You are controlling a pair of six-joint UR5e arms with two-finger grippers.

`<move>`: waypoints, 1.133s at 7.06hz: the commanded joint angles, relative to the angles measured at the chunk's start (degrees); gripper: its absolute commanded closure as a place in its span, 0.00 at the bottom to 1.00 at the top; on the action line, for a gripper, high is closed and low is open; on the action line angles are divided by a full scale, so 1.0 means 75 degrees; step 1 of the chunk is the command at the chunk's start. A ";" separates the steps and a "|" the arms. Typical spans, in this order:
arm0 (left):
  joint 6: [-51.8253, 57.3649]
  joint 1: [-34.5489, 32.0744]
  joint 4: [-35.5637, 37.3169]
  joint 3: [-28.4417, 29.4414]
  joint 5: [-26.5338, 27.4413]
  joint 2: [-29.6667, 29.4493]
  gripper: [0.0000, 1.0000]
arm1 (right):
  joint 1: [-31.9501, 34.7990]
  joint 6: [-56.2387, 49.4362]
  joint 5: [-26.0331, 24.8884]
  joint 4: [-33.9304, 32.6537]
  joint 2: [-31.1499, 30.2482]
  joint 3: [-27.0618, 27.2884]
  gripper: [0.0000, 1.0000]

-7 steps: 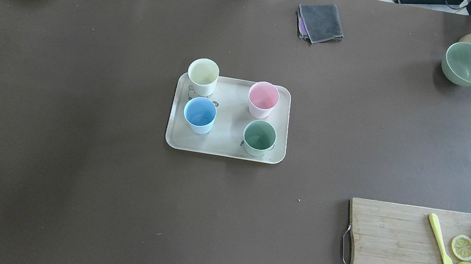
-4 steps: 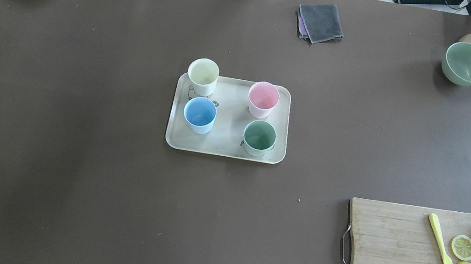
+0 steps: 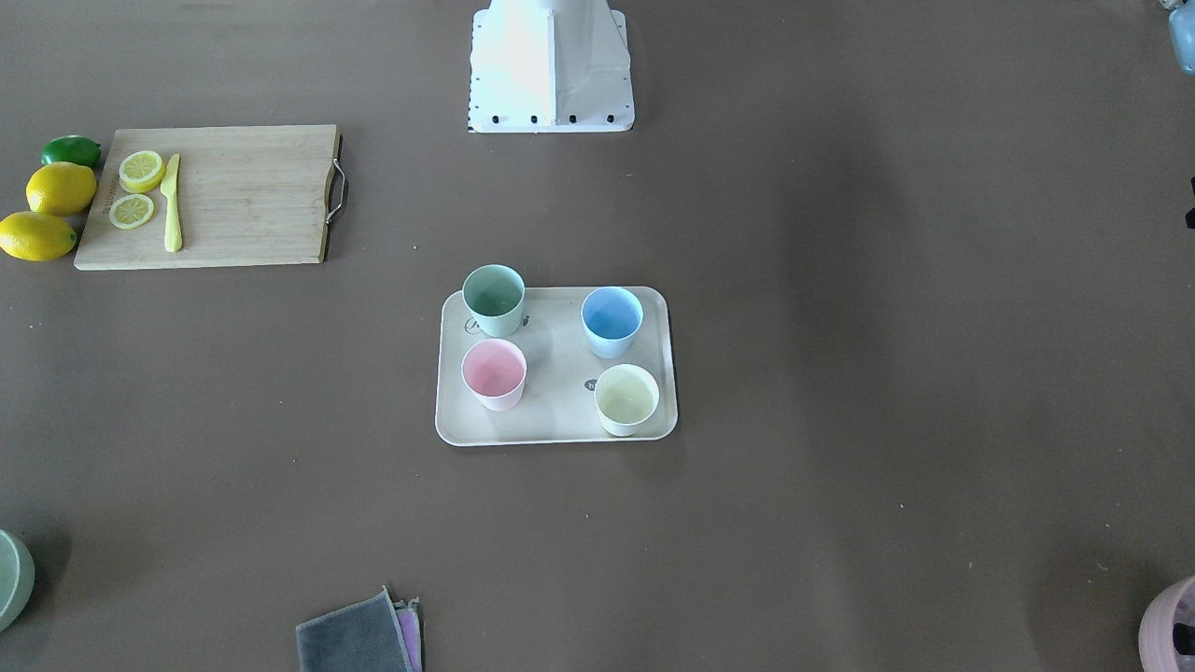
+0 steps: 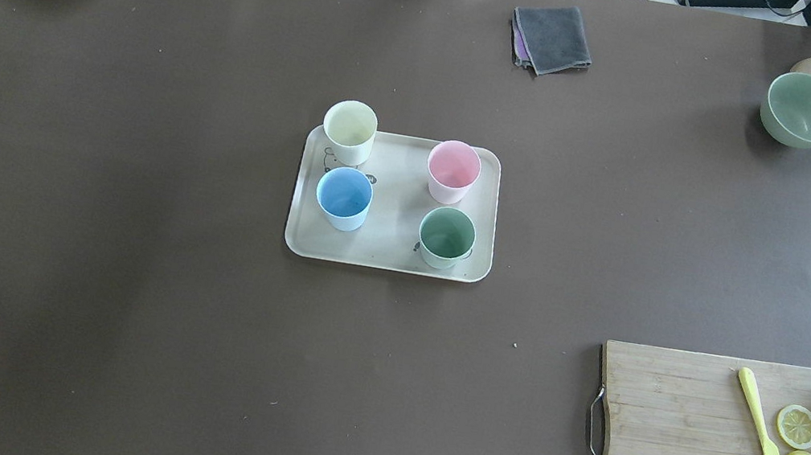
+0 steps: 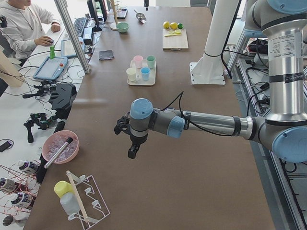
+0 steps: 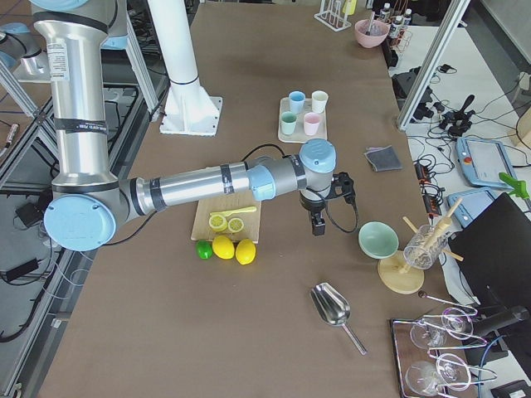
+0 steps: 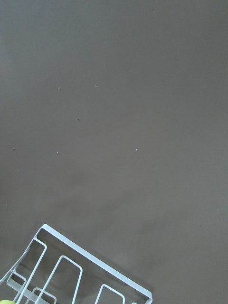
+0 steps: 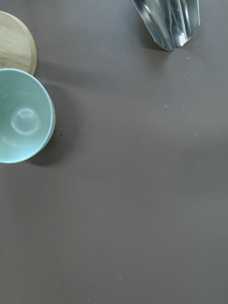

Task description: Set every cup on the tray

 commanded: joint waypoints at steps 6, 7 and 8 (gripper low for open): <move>0.0022 -0.0168 0.0000 0.0197 -0.0059 -0.0117 0.03 | 0.0641 -0.0692 0.0084 0.0312 -0.0259 -0.0869 0.00; 0.0022 -0.0168 0.0011 0.0244 -0.0001 -0.0199 0.03 | 0.0969 -0.0706 0.0340 0.0300 -0.0282 -0.0811 0.00; 0.0022 -0.0191 0.0000 0.0187 0.0000 -0.0199 0.03 | 0.1042 -0.0706 0.0493 0.0312 -0.0317 -0.0810 0.00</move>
